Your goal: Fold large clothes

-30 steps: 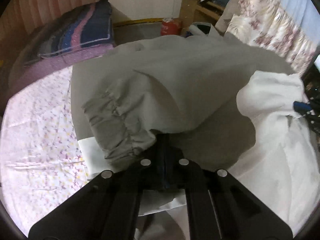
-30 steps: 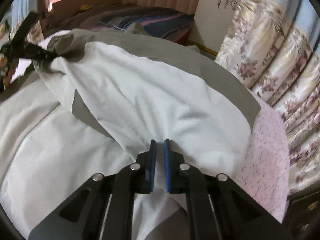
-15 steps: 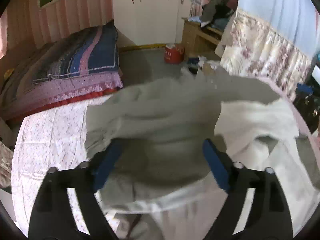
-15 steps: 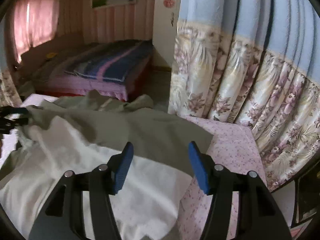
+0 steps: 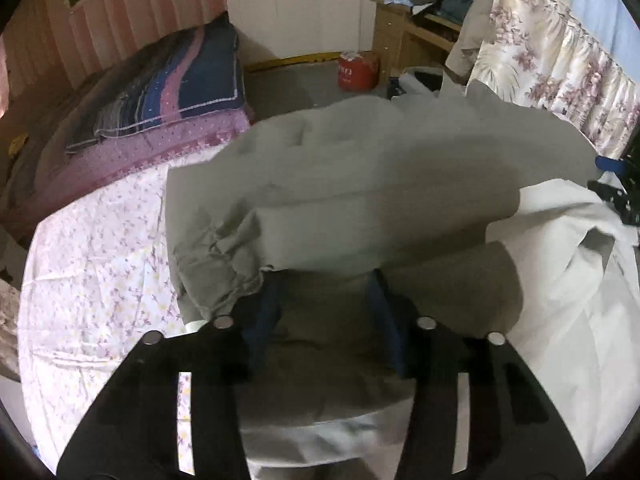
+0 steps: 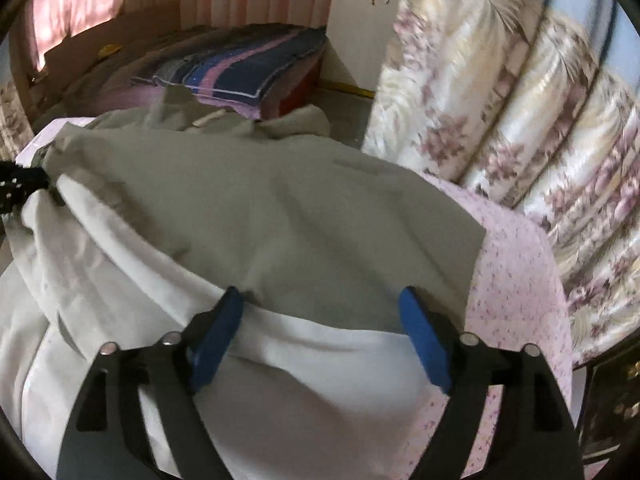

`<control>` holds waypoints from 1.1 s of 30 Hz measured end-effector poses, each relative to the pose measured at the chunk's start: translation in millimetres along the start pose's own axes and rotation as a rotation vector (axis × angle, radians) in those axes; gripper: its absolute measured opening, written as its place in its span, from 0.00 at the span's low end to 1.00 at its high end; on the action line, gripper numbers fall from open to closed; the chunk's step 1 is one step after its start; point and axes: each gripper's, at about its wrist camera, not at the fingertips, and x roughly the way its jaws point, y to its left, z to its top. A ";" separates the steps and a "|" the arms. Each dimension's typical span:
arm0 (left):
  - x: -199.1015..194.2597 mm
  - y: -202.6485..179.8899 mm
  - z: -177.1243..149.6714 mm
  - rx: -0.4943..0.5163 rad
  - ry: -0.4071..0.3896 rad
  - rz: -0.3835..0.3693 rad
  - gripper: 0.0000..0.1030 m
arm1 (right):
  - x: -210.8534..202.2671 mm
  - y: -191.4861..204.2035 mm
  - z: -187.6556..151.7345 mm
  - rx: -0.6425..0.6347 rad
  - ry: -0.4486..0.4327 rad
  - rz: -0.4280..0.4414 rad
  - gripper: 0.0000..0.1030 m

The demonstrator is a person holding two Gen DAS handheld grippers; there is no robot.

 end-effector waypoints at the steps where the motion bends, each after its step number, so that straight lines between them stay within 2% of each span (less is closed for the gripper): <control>1: 0.0 -0.3 -2.0 0.009 -0.009 0.002 0.45 | 1.3 -1.9 -2.2 0.012 0.002 0.002 0.86; 4: 1.2 -12.6 -4.3 0.084 -0.013 0.074 0.45 | -4.8 -1.1 1.1 0.017 -0.002 -0.014 0.88; 6: -0.6 -17.9 -5.3 0.099 -0.010 0.106 0.46 | -20.2 1.8 3.5 0.013 -0.025 -0.038 0.88; 8: -10.1 -22.8 -5.2 0.094 -0.002 0.091 0.60 | -50.0 6.7 0.7 0.016 -0.090 -0.055 0.89; 10: -27.8 -26.0 -6.6 0.076 -0.025 0.048 0.88 | -83.1 11.6 -4.1 0.023 -0.159 -0.059 0.96; 11: -36.3 -30.1 -8.2 0.072 -0.041 0.056 0.97 | -108.9 16.4 -10.7 0.027 -0.212 -0.061 0.98; 13: -57.2 -37.7 -14.3 0.077 -0.084 0.101 0.97 | -147.5 23.0 -23.5 0.039 -0.289 -0.059 0.98; 15: -81.0 -44.4 -23.0 0.085 -0.107 0.070 0.97 | -187.3 28.7 -46.0 0.096 -0.362 -0.022 0.98; 21: -153.3 -54.3 -71.6 -0.032 -0.261 0.012 0.97 | -236.8 50.8 -107.3 0.229 -0.380 0.044 0.98; 23: -175.8 -53.6 -96.1 -0.099 -0.322 0.028 0.97 | -246.7 52.6 -126.5 0.288 -0.400 0.059 0.98; 26: -202.0 -50.8 -132.4 -0.192 -0.408 0.045 0.97 | -265.4 59.3 -161.1 0.343 -0.475 0.000 0.98; 29: -227.6 -49.2 -170.2 -0.265 -0.507 0.074 0.97 | -274.8 61.2 -193.4 0.404 -0.493 -0.076 0.98; 31: -238.5 -52.6 -193.4 -0.281 -0.510 0.128 0.97 | -273.7 60.7 -204.9 0.422 -0.465 -0.098 0.98; 33: -243.1 -55.3 -206.5 -0.285 -0.473 0.150 0.97 | -266.6 61.7 -215.1 0.434 -0.404 -0.112 0.98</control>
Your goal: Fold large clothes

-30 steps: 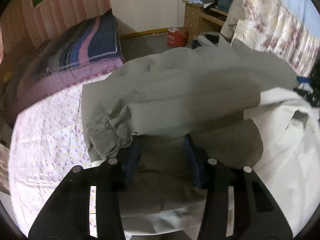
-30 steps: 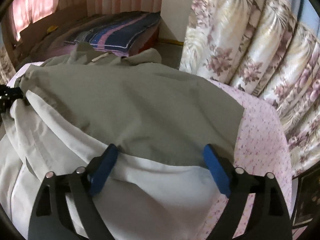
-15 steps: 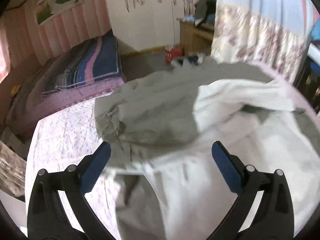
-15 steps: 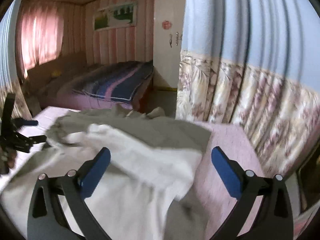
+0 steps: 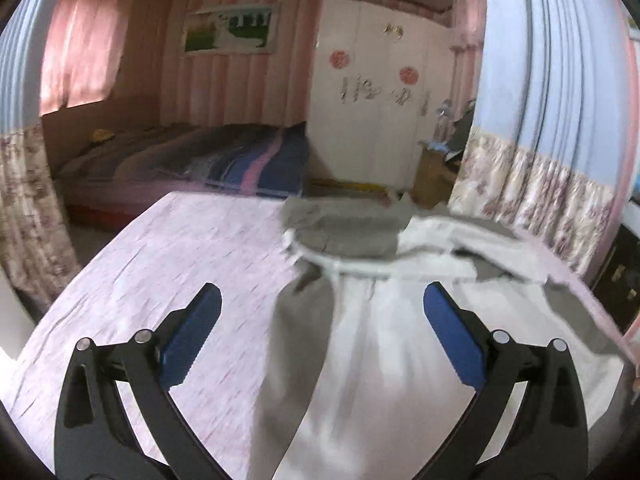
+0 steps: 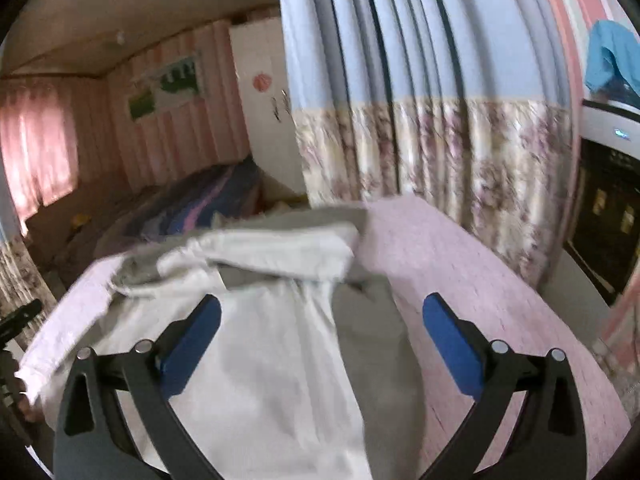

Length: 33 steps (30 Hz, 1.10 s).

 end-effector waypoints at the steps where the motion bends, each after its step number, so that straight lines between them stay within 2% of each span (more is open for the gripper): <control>1: -2.2 1.1 -4.5 -0.008 0.033 -0.004 0.97 | 1.7 -0.5 -5.1 0.003 0.021 0.002 0.98; 4: -1.2 5.5 -15.6 -0.029 0.111 -0.028 0.97 | 1.4 1.2 -17.4 -0.010 0.057 0.005 0.98; 7: -3.7 7.2 -29.8 -0.019 0.163 -0.035 0.97 | -9.8 4.5 -25.6 -0.055 0.028 -0.032 0.98; 11: -15.8 11.2 -47.5 -0.007 0.179 -0.020 0.97 | -26.8 0.6 -27.2 -0.137 -0.008 -0.149 0.98; 17: -32.8 36.5 -71.2 -0.039 0.203 0.039 0.97 | -34.4 -22.7 -32.4 -0.133 0.030 -0.221 0.98; 21: -40.3 53.1 -84.1 -0.075 0.222 0.056 0.97 | -37.1 -37.9 -35.9 -0.119 0.041 -0.232 0.98; 26: -50.5 62.7 -77.0 -0.040 0.206 0.080 0.97 | -40.6 -42.1 -31.5 -0.106 0.012 -0.178 0.98; 29: -60.0 68.7 -66.0 -0.009 0.179 0.108 0.97 | -40.1 -37.1 -33.0 -0.140 -0.012 -0.227 0.98; 31: -62.1 74.4 -63.8 -0.019 0.185 0.098 0.97 | -39.4 -36.4 -36.4 -0.151 -0.001 -0.222 0.98; 33: -60.7 81.9 -67.6 -0.054 0.225 0.063 0.97 | -38.5 -36.7 -41.5 -0.162 0.033 -0.193 0.98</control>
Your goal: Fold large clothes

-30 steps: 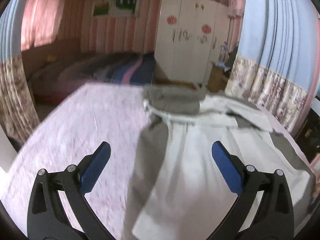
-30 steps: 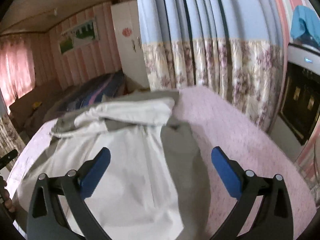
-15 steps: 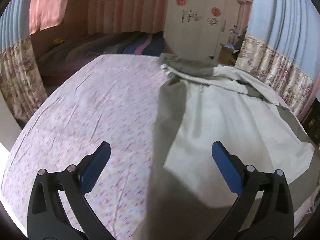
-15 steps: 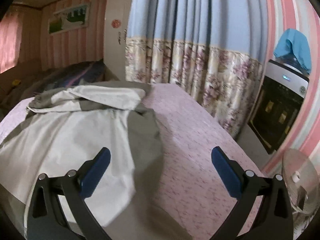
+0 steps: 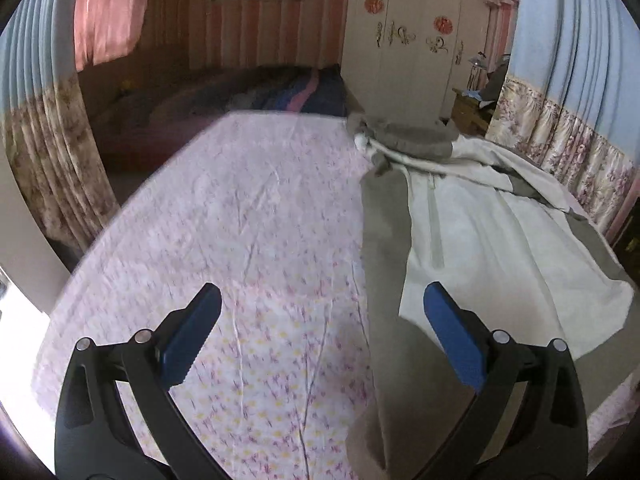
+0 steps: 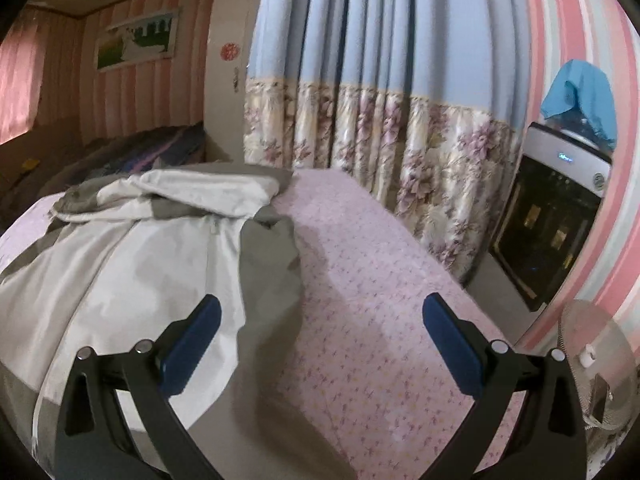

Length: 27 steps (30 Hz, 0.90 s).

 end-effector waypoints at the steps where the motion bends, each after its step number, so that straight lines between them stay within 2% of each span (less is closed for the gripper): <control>1: 2.5 1.4 -2.1 -0.011 0.022 -0.026 0.97 | -0.6 0.5 -2.6 -0.012 0.009 0.001 0.98; 4: 9.1 -5.9 -13.5 -0.015 0.079 -0.116 0.97 | -1.7 0.4 -9.7 -0.033 0.041 0.013 0.98; 7: 15.9 -25.5 -21.1 0.039 0.103 -0.154 0.97 | -0.4 -3.4 -16.8 -0.028 0.084 0.046 0.98; 12: 34.3 -70.0 -36.2 0.166 0.177 -0.186 0.97 | -3.1 -10.5 -32.2 -0.010 0.146 0.073 0.98; 15: 38.1 -77.4 -51.3 0.218 0.199 -0.143 0.97 | -4.8 -17.6 -43.5 0.049 0.190 0.137 0.97; 19: 35.3 -62.7 -54.2 0.121 0.218 -0.199 0.95 | 3.3 -10.1 -60.7 0.075 0.302 0.251 0.80; 22: 33.6 -60.1 -58.9 0.105 0.245 -0.213 0.93 | -1.4 -0.4 -68.4 0.010 0.304 0.229 0.79; 25: 32.9 -58.9 -65.3 0.109 0.240 -0.220 0.93 | 3.1 -1.5 -68.6 0.016 0.318 0.253 0.82; 27: 34.0 -62.3 -63.8 0.112 0.234 -0.231 0.93 | 15.8 -2.2 -72.6 0.023 0.359 0.262 0.84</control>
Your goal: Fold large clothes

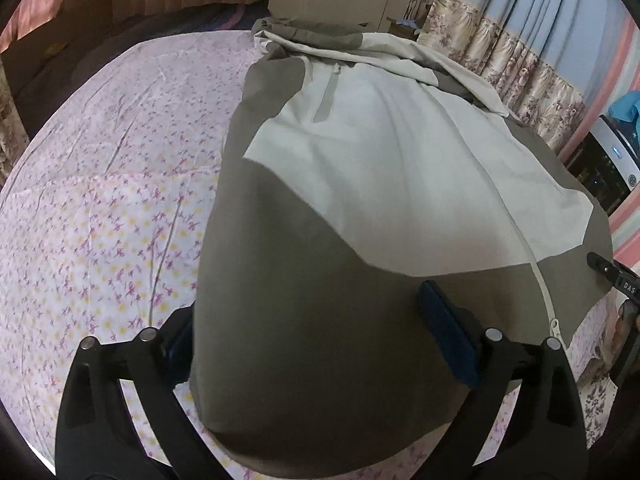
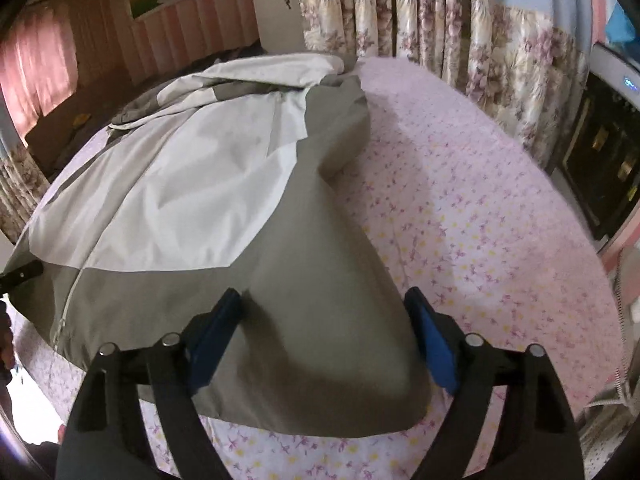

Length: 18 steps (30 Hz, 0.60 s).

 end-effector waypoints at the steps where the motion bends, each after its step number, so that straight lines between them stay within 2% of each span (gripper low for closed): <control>1: 2.5 -4.3 2.1 0.014 -0.001 -0.015 0.92 | 2.9 -0.3 0.5 0.000 0.006 -0.001 0.85; 3: 6.8 -11.5 4.3 0.044 -0.007 -0.017 0.91 | 4.9 2.5 -0.6 -0.005 0.002 -0.009 0.85; 5: 10.0 -18.0 5.9 0.077 -0.006 0.000 0.85 | 3.3 3.2 -2.0 -0.011 0.005 -0.003 0.82; 6: 10.1 -21.3 6.3 0.095 -0.003 -0.001 0.78 | 1.7 1.4 -2.4 -0.007 0.006 0.007 0.73; 7: 9.5 -23.6 6.6 0.107 0.002 -0.014 0.68 | -1.3 -0.7 -1.9 0.002 0.010 0.022 0.59; 8: 8.9 -24.9 7.3 0.115 0.008 -0.028 0.62 | -4.1 -2.9 -0.8 0.009 0.009 0.031 0.52; 9: 8.1 -25.8 8.5 0.119 0.018 -0.047 0.48 | -7.9 -5.7 0.8 0.020 0.009 0.068 0.31; 10: 7.8 -26.0 9.7 0.117 0.031 -0.074 0.29 | -9.8 -7.2 3.5 0.032 0.015 0.117 0.22; 11: 8.3 -25.1 11.7 0.105 0.060 -0.133 0.22 | -13.7 -3.8 6.9 0.014 0.004 0.114 0.21; 13: 8.0 -26.4 18.0 0.114 0.074 -0.161 0.14 | -17.1 6.0 13.7 -0.033 -0.011 0.123 0.21; 18: -7.7 -39.0 46.5 0.200 0.022 -0.197 0.12 | -34.8 19.7 55.9 -0.077 -0.147 0.198 0.20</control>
